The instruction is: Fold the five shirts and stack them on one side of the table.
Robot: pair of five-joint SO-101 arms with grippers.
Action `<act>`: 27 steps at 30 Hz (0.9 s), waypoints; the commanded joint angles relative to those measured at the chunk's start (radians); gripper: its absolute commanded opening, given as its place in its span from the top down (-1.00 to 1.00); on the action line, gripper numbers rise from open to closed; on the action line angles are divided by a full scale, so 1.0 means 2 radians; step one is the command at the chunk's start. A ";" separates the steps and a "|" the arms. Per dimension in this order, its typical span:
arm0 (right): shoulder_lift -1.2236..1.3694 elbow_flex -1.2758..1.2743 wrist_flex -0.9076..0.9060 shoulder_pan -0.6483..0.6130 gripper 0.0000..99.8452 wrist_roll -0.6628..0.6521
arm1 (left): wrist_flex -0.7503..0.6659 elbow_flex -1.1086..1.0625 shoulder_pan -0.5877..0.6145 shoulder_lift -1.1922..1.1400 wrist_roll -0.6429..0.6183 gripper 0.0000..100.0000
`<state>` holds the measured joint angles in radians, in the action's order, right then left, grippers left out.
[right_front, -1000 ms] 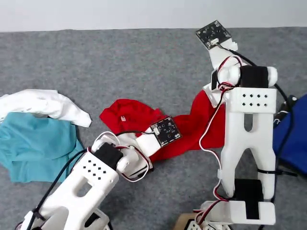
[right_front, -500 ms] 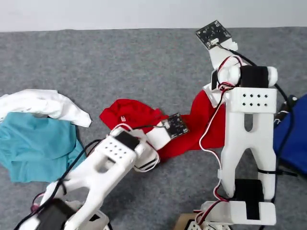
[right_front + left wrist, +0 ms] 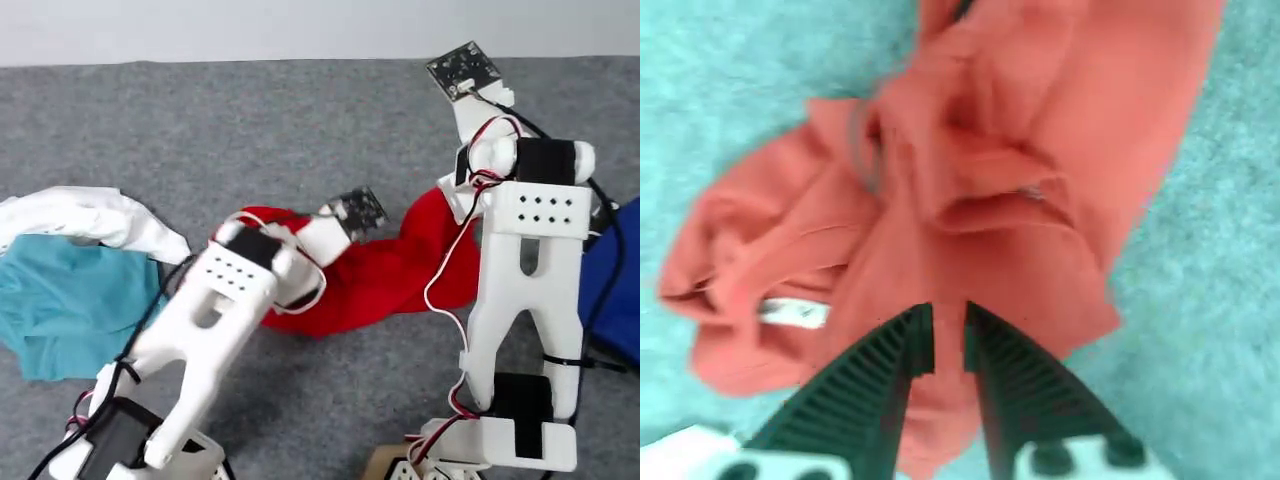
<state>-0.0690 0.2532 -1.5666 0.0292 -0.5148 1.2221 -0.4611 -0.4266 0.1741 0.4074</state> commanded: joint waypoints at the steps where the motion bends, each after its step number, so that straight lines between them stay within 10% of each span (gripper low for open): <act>1: -0.019 0.007 0.002 0.003 0.98 -0.005 | 0.029 0.053 0.025 -0.001 0.008 0.96; 13: -0.019 0.007 0.002 0.003 0.98 -0.005 | 0.118 0.043 -0.039 -0.001 0.028 0.72; 27: -0.018 0.005 0.001 0.003 0.98 -0.003 | 0.002 -0.082 -0.066 -0.006 0.029 0.57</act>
<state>-0.0690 0.2532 -1.5666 0.0292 -0.5148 1.2743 -0.6130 -0.5646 0.1588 0.4565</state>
